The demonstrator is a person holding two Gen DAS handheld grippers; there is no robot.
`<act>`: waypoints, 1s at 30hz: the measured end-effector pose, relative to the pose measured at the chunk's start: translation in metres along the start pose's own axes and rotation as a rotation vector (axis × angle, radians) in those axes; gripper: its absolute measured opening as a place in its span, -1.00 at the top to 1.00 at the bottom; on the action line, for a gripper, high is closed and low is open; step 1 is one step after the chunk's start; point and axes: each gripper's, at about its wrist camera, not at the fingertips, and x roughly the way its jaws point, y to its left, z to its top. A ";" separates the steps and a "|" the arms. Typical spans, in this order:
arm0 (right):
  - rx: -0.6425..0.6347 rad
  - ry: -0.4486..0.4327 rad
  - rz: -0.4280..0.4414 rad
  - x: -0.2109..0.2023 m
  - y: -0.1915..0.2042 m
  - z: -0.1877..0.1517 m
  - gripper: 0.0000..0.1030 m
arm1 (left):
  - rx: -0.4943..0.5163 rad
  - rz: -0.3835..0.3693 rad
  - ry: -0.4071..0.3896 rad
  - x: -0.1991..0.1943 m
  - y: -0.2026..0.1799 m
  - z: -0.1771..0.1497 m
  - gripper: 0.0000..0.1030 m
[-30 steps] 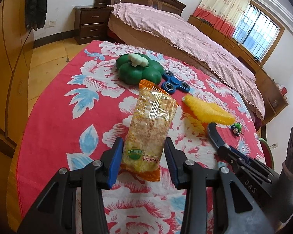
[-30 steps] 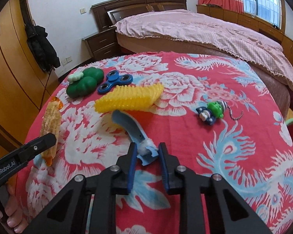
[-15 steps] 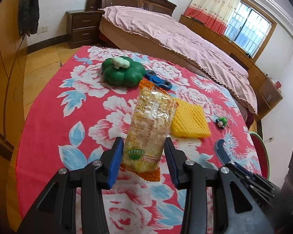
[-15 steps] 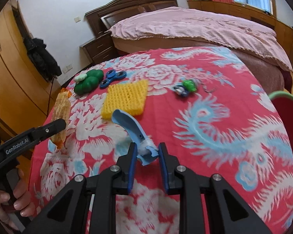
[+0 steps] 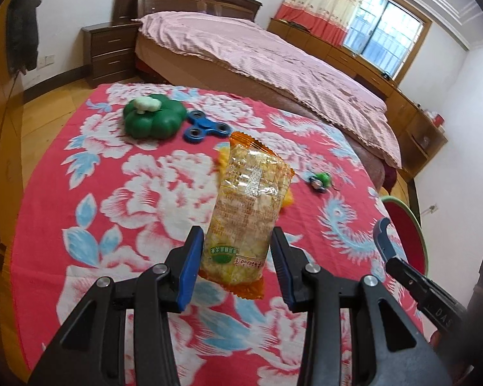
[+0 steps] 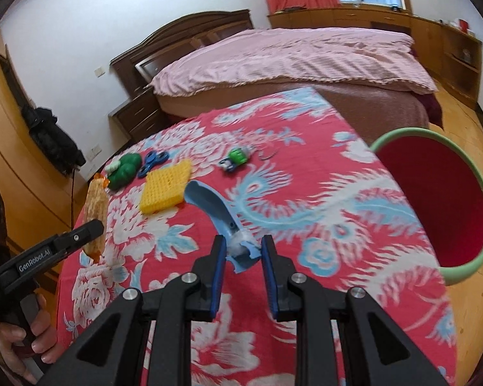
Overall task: Collect trash
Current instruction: 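Carry both items over the red bucket while the right gripper releases the blue piece into it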
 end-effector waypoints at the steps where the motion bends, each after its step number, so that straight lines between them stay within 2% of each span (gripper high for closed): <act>1: 0.007 -0.005 -0.004 -0.003 -0.003 0.000 0.52 | 0.006 -0.005 0.002 0.000 -0.004 -0.001 0.17; 14: 0.129 -0.088 -0.065 -0.040 -0.057 0.001 0.52 | 0.105 -0.073 0.046 0.005 -0.059 -0.007 0.17; 30: 0.284 -0.145 -0.162 -0.060 -0.133 -0.003 0.52 | 0.261 -0.169 0.136 0.039 -0.148 -0.010 0.17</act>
